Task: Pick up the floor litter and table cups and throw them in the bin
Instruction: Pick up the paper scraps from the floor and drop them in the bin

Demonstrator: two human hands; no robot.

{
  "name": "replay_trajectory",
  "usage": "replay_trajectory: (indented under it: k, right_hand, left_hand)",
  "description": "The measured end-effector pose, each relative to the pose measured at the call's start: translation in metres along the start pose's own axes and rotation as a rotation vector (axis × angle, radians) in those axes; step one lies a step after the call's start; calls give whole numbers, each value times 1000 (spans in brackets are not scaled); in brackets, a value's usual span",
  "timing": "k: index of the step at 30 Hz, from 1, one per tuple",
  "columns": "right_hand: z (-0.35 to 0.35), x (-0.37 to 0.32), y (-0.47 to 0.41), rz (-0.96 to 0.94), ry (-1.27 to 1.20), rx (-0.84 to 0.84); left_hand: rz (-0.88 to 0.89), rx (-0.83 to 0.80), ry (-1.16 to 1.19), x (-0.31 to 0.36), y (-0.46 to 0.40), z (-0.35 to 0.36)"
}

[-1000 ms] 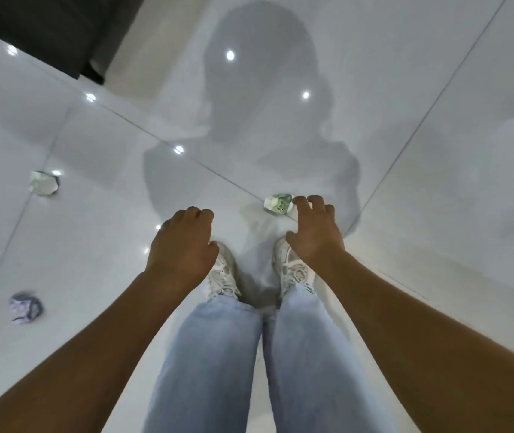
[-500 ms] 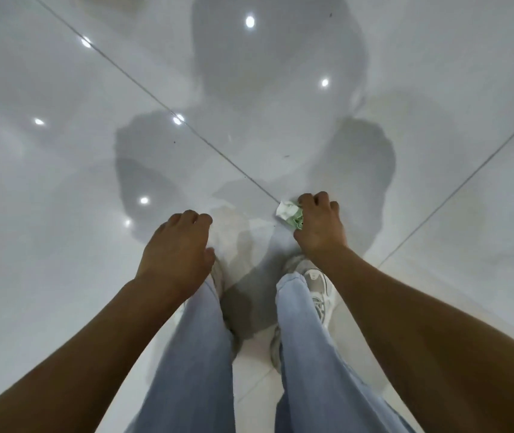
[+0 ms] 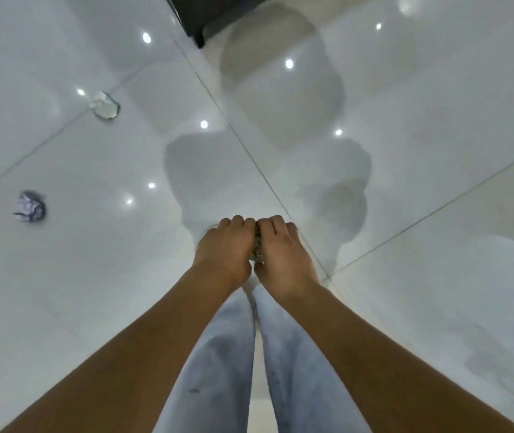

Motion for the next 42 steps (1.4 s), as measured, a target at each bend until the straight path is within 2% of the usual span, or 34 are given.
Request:
replay_trajectory:
  k: [4, 12, 23, 34, 42]
  right_hand:
    - [-18, -70, 30, -76, 73, -1]
    - [-3, -201, 53, -205, 202, -125]
    - [1, -335, -2, -172, 322, -109]
    - [5, -386, -134, -71, 394, -154]
    - [44, -404, -269, -63, 442, -160]
  left_hand:
    - [-65, 47, 141, -27, 57, -36]
    - [-244, 101, 203, -133, 142, -70]
    - [-499, 166, 329, -320, 224, -87]
    - [-619, 136, 508, -432, 198, -94]
    - [-628, 197, 605, -525, 101, -97]
Point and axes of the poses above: each hand's wrist, its own y-axis away from the middle knuckle, its own z-axis out of the palm, x = y × z, the point moved 10 cm from there along -y, towards the middle knuckle, and after that the axes turned 8 degrees about -y, right-handed, at the moved point
